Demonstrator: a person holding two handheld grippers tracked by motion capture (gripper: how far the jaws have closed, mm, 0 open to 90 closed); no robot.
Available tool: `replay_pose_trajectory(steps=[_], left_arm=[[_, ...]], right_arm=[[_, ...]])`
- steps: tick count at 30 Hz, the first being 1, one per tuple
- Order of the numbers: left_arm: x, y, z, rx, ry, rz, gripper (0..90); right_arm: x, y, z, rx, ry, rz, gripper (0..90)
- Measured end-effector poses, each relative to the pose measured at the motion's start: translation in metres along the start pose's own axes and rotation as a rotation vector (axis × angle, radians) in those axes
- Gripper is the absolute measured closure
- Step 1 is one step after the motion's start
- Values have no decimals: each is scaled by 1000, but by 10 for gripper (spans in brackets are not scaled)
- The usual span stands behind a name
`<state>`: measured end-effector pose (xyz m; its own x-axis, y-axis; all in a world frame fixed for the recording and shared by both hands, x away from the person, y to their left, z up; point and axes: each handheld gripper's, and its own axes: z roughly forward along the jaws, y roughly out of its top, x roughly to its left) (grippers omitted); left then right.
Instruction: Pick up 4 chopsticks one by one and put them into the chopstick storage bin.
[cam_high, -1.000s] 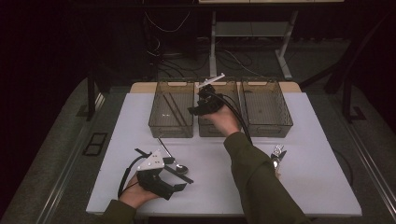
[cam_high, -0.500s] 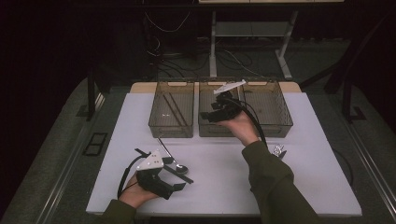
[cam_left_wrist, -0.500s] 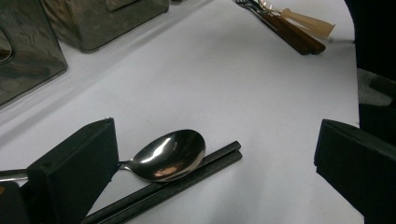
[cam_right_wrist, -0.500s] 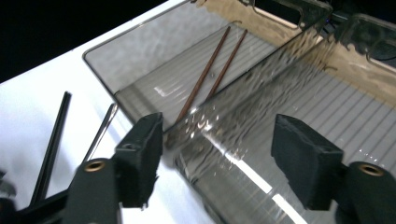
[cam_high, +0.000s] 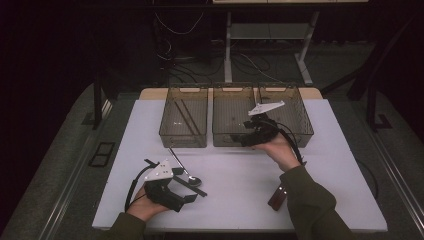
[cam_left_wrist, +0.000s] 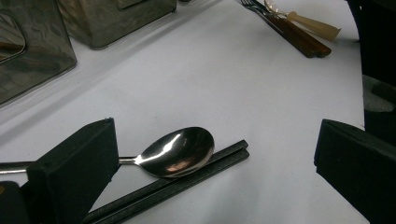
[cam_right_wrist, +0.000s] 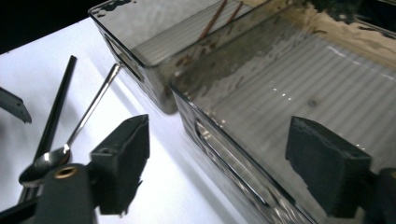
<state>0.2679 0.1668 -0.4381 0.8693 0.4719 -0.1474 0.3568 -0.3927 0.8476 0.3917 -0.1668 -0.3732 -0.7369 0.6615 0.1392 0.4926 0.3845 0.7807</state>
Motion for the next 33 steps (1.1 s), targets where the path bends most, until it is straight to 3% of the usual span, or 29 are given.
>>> replay_pose_trajectory(steps=[4, 6, 16, 24, 33], left_arm=[[2, -1, -1, -3, 5, -11, 0], [3, -1, -2, -5, 11, -13, 0], [2, 0, -2, 4, 20, -6, 0], [2, 0, -2, 6, 20, 5, 0], [2, 0, -2, 8, 24, 9, 0]], right_arm=[[-3, -12, -12, -17, 18, 10, 169], [-3, -18, -18, -19, -2, 5, 124], [-13, -61, -46, -30, 0, 30, 119], [-16, -91, -73, -109, -49, 38, 120], [-9, -126, -89, -111, -89, 35, 119]])
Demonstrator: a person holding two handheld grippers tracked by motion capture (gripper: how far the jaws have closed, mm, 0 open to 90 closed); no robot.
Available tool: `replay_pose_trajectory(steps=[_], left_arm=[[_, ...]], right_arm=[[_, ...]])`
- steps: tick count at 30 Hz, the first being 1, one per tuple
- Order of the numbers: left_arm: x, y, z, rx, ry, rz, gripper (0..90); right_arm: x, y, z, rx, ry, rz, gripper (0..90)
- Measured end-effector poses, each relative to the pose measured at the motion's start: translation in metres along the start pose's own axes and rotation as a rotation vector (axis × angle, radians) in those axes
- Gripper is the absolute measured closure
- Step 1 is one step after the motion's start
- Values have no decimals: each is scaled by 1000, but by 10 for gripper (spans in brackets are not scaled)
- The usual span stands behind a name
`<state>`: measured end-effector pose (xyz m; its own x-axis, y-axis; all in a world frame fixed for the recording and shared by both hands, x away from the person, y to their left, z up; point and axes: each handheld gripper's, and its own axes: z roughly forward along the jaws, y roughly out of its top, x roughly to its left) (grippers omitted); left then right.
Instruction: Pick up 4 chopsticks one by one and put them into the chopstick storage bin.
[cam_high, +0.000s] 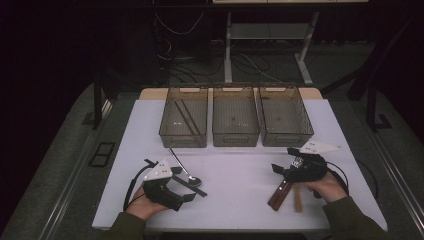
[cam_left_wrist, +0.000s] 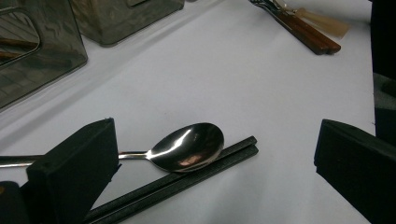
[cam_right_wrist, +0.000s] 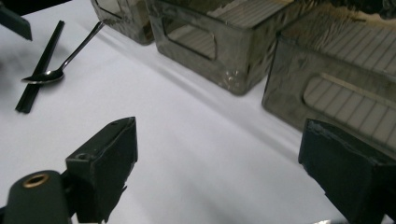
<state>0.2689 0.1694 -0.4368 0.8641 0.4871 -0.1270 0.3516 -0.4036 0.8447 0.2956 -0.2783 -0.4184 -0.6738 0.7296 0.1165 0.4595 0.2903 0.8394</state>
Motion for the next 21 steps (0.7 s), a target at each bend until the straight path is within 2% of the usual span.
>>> replay_pose_trajectory(steps=[3, 6, 10, 14, 17, 21], left_arm=[[1, 0, 0, 1, 1, 0, 0], [2, 1, 0, 6, 2, -5, 0], [4, 4, -3, 5, 21, 3, 0], [11, 5, -8, 3, 50, 1, 9], [18, 6, -15, 4, 58, -6, 74], [26, 6, -25, -2, 92, -14, 170]], right_arm=[[3, -11, -6, 7, 0, 5, 120], [5, -20, -12, 7, 23, 7, 119], [7, -32, -17, 11, 30, 29, 119], [8, -38, -18, 28, 31, 15, 120], [8, -36, -17, 22, 23, 16, 120], [9, -36, -16, 26, 23, 5, 119]])
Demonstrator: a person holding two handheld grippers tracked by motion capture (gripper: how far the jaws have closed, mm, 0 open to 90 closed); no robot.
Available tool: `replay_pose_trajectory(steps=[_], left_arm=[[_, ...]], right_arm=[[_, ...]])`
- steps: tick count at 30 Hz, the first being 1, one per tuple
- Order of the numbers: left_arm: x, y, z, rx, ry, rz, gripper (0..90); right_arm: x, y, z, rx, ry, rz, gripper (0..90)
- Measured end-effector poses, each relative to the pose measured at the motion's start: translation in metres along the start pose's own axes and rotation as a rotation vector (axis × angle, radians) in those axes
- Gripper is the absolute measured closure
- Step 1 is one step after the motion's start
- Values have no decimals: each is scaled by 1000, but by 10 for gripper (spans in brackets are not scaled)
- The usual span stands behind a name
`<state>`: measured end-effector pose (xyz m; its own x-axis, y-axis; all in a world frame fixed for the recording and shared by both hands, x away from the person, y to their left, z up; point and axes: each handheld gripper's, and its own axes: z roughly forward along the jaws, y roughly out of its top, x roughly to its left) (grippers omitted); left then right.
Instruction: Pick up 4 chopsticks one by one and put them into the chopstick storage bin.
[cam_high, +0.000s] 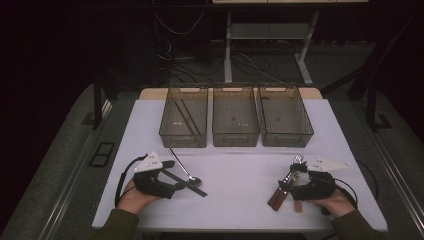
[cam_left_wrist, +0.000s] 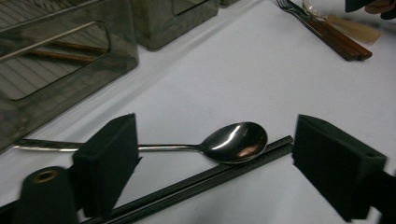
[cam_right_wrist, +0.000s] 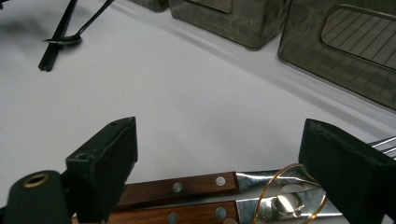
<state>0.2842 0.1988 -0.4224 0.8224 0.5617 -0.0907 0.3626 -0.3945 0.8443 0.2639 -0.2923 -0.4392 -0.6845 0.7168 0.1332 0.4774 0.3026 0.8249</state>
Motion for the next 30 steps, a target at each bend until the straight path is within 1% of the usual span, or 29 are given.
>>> replay_pose_trajectory(steps=[2, 5, 9, 13, 14, 15, 16, 17, 18, 19, 20, 22, 23, 24, 25, 28, 29, 30], left_arm=[[5, 0, -4, 2, 9, -9, 262], [13, -1, -8, 16, 44, -8, 410], [27, -3, -11, 42, 91, -26, 565], [44, -6, -13, 78, 140, -65, 685], [49, -7, -13, 82, 148, -84, 748], [54, -9, -13, 95, 154, -96, 748], [58, -10, -13, 109, 165, -107, 810], [63, -10, -14, 128, 180, -105, 810], [66, -11, -14, 142, 195, -111, 868], [70, -12, -14, 152, 205, -116, 868], [73, -12, -13, 157, 215, -124, 888], [78, -14, -13, 182, 237, -132, 889], [80, -14, -13, 186, 244, -134, 890], [82, -14, -13, 192, 250, -135, 890], [83, -15, -13, 194, 265, -138, 890], [86, -16, -14, 209, 293, -133, 889], [87, -16, -13, 206, 299, -141, 889], [88, -17, -14, 213, 296, -144, 889]], right_arm=[[0, 0, 0, 2, 0, 0, 120], [0, 0, 0, 3, 0, 1, 120], [0, 0, 0, 5, -5, -2, 120], [-1, 0, 0, 6, -10, 1, 120], [-1, 1, 0, 5, -11, -1, 120], [-1, 1, 0, 5, -11, -1, 120], [-1, 1, 1, 7, -11, -1, 120], [-1, 1, 1, 7, -11, -1, 120], [-1, 1, 1, 8, -10, -2, 120], [-1, 1, 1, 8, -10, -2, 120], [-1, 1, 1, 8, -10, -3, 120], [-1, 0, 1, 10, -9, -3, 120], [-1, 0, 1, 11, -10, -5, 120], [-1, 0, 1, 11, -10, -5, 120], [-1, 0, 1, 11, -11, -5, 120], [-1, 0, 1, 14, -9, -5, 120], [-1, 0, 1, 15, -11, -4, 120], [-1, 0, 1, 16, -12, -2, 120]])
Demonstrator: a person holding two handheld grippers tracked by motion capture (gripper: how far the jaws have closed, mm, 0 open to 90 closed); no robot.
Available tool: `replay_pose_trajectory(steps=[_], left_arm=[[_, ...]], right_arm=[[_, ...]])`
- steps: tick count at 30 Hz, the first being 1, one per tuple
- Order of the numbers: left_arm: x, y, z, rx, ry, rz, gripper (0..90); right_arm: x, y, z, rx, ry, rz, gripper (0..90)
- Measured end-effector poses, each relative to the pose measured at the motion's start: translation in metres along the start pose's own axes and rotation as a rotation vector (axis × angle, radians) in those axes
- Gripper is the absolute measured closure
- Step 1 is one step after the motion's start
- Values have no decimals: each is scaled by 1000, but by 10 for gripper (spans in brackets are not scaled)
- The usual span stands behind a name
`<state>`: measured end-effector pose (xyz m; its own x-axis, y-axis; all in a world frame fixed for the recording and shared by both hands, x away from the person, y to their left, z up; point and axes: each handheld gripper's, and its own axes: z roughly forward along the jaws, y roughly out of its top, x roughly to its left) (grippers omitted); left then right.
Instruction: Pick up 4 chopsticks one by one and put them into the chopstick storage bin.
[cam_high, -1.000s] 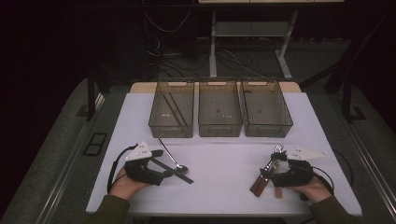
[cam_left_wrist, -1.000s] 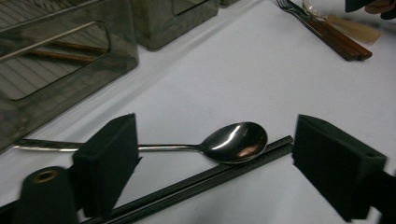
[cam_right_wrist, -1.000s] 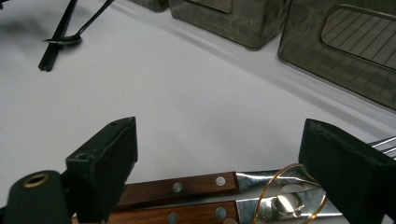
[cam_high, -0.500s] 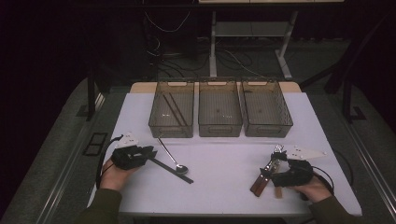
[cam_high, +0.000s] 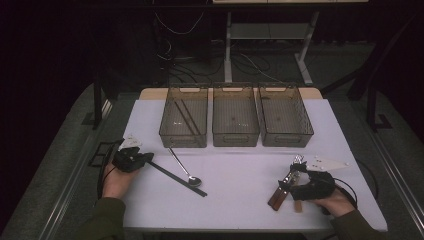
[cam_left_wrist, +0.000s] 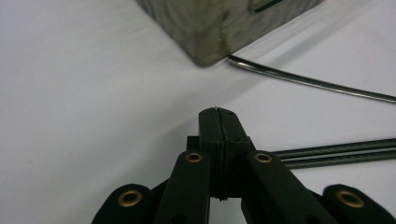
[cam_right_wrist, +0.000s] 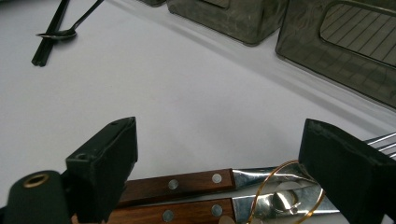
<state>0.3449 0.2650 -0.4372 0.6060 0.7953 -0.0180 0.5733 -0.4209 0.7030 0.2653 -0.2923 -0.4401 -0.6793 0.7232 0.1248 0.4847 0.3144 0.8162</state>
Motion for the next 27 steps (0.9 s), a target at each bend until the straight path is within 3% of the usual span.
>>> replay_pose_trajectory(steps=[5, 27], left_arm=[[2, -2, 3, 25, -1, -12, 890], [-1, -5, -2, 53, -34, -22, 890]], right_arm=[[0, 0, 0, 2, -2, 2, 120], [0, -1, -1, 0, -11, 2, 120]])
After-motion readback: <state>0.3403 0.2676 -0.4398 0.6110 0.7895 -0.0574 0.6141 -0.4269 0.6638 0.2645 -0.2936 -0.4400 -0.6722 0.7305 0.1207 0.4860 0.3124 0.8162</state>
